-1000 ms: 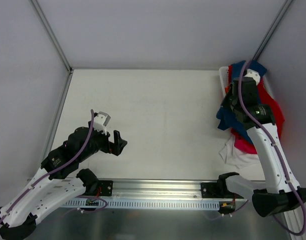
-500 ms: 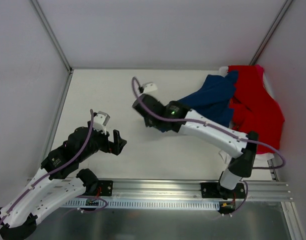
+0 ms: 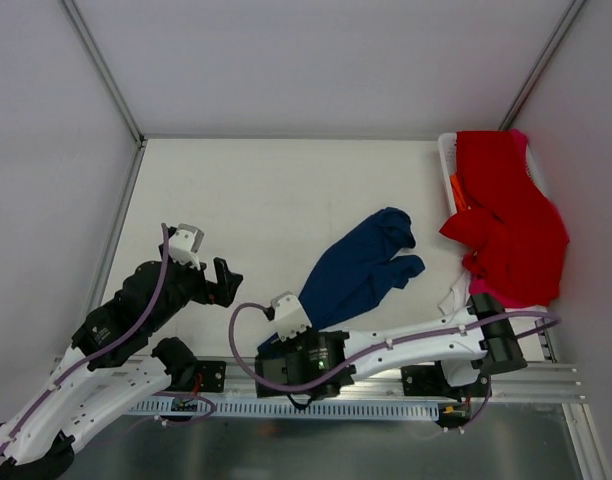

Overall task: Fold and stack the t-shirts
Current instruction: Move the tshirt to the center of the board, then flatten out the tshirt

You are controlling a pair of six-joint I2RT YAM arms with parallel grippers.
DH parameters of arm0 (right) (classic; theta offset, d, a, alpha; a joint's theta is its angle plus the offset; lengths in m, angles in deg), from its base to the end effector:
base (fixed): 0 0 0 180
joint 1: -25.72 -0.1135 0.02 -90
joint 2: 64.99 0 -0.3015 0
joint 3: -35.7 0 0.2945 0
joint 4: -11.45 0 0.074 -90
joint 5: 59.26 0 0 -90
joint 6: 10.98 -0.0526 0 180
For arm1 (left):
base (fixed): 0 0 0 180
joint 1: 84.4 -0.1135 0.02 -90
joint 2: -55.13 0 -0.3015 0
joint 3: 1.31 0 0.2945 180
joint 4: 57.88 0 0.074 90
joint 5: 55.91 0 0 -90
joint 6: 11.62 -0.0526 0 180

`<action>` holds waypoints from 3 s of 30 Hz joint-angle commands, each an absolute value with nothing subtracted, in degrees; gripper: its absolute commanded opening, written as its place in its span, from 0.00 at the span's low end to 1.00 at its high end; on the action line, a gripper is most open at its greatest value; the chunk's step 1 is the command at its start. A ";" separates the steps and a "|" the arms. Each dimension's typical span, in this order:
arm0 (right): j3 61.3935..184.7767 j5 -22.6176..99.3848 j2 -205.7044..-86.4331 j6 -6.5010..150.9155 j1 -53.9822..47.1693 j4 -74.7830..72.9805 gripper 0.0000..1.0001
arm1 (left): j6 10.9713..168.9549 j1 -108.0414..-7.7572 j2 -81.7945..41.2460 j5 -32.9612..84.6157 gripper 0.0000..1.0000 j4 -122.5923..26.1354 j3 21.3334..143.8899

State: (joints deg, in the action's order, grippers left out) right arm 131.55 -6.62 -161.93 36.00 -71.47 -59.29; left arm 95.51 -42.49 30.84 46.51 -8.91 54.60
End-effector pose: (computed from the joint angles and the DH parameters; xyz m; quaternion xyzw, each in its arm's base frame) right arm -0.0168 0.3879 0.2972 -0.3809 0.8559 0.0330 0.3483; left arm 0.0936 -0.0688 0.3545 0.1093 0.7960 -0.2143 0.5554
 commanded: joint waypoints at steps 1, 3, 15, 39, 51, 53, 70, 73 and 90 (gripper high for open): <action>133.40 -13.11 -157.01 18.76 -77.45 -76.03 0.00 | 96.66 -43.00 32.02 51.83 0.99 -9.03 56.32; 136.29 -14.95 -157.62 8.69 -81.23 -88.46 0.00 | 97.01 -43.00 30.54 53.15 0.99 -8.95 56.58; 151.91 -35.26 -142.06 20.77 -84.42 -91.04 0.01 | 105.44 -43.00 12.60 49.73 0.99 -8.68 66.95; 175.23 -24.64 -133.80 50.37 -74.83 -94.96 0.00 | 116.53 -41.25 -5.59 31.10 0.99 -68.52 35.23; 171.74 -27.08 -122.57 47.47 -72.98 -95.14 0.01 | 116.36 -36.33 -7.98 19.87 0.99 -78.56 32.51; 169.80 -28.23 -120.72 46.68 -72.89 -95.05 0.01 | 113.73 -33.79 -4.03 19.06 0.99 -78.56 31.37; 164.61 -28.76 -119.22 44.84 -72.72 -95.14 0.00 | 110.89 -6.01 -32.80 42.87 0.96 -80.05 44.70; 163.29 -28.85 -119.13 44.39 -72.80 -95.14 0.01 | 111.60 -4.25 -39.67 47.17 0.95 -79.96 50.76; 153.72 -28.14 -114.56 39.56 -72.89 -95.05 0.01 | 104.14 -3.01 -47.25 64.50 0.84 -70.74 65.80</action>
State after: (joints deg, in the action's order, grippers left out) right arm 154.30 -27.28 -115.47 41.00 -72.97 -79.02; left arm 107.31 -3.34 -46.14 59.65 -72.39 62.52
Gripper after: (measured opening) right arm 0.023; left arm 0.842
